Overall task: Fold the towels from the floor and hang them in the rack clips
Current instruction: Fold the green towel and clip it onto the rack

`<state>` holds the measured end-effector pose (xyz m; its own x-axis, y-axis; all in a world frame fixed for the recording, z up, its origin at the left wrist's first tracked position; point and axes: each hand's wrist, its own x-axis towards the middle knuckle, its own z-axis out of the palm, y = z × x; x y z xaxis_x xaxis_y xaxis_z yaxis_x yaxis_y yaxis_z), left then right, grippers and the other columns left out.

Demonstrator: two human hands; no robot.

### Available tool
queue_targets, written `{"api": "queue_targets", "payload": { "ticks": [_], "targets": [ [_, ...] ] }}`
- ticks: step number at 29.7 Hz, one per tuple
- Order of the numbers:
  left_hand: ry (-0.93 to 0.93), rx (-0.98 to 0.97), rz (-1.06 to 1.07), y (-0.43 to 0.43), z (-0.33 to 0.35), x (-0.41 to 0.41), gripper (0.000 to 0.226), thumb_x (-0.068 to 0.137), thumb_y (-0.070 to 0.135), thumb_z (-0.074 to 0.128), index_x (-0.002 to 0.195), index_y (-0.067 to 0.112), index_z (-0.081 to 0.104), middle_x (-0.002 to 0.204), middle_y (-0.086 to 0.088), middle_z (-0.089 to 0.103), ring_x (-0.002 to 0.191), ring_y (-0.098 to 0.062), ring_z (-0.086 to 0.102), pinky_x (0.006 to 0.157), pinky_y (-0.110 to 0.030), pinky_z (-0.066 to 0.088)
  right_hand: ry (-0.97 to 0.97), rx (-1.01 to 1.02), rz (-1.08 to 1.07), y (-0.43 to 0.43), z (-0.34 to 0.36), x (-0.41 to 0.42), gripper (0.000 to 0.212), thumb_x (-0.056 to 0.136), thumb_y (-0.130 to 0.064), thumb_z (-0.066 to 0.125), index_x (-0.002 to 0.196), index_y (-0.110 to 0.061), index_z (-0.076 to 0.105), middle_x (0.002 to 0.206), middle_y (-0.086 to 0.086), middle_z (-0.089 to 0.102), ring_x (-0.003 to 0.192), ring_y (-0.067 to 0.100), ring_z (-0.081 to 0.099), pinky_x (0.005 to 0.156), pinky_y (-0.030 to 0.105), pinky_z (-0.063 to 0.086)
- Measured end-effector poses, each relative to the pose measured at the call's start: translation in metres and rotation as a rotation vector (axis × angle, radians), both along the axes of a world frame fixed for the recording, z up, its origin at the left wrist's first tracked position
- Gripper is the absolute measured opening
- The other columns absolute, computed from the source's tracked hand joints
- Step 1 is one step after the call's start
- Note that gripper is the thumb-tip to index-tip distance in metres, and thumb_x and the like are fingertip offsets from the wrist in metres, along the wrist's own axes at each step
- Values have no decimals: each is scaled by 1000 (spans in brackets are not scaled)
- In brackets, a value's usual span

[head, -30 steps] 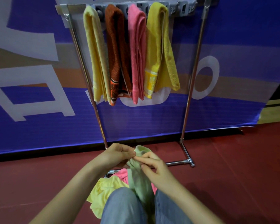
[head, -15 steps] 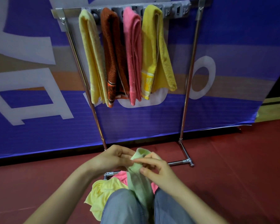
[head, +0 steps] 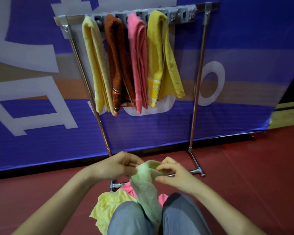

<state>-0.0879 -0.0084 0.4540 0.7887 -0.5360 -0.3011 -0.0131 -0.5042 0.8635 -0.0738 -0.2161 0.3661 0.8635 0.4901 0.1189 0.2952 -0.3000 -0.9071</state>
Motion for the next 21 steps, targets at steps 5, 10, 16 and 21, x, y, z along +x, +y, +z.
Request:
{"api": "queue_targets", "payload": {
  "ticks": [5,10,16,21],
  "targets": [
    [-30,38,-21,5,4,2,23,90,-2,43,95,12,61,85,4,65,78,-3,61,73,-17,49,-54,-300,-43,-20,-22,11,21,71,-38,66,86,-23,71,87,-17,38,90,4,35,80,3,23],
    [-368,582,-78,6,5,3,33,89,-2,34,110,11,56,108,-3,63,92,-11,60,81,-22,48,-85,-192,-130,-31,-12,25,12,67,-43,59,57,-39,54,91,-13,46,91,-4,44,85,9,30],
    [-694,1044,-80,5,10,11,42,87,-3,37,125,13,39,124,-6,51,108,-27,56,87,-41,48,-241,-85,-136,-36,59,48,19,82,-21,61,65,-22,52,65,-4,50,64,-1,44,63,20,36],
    [-901,981,24,1,41,24,49,83,-8,37,128,12,38,122,-9,49,100,-29,58,77,-38,48,-290,-10,-184,-45,106,58,17,81,-14,64,66,-23,61,67,-1,59,67,7,52,66,27,41]
  ]
}}
